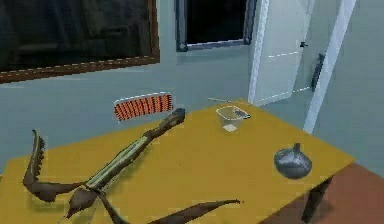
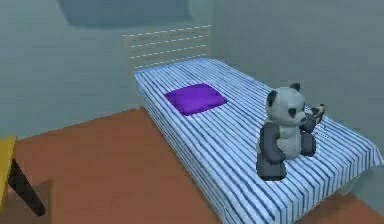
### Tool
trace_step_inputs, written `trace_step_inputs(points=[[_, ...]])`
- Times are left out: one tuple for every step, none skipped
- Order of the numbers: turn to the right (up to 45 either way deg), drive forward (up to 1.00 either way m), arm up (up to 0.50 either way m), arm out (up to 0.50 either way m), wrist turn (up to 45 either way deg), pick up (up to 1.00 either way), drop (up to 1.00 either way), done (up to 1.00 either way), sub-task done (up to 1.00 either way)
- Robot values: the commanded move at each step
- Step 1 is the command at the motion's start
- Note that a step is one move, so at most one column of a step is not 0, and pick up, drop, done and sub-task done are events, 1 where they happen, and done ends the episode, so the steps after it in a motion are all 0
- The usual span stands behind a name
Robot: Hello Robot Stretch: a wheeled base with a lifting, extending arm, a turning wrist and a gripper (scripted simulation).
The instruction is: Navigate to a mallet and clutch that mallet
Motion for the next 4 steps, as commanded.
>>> trace_step_inputs(points=[[45.0,0.0,0.0,0.0,0.0,0.0,0.0,0.0,0.0],[12.0,0.0,0.0,0.0,0.0,0.0,0.0,0.0,0.0],[0.0,1.0,0.0,0.0,0.0,0.0,0.0,0.0,0.0],[3.0,0.0,0.0,0.0,0.0,0.0,0.0,0.0,0.0]])
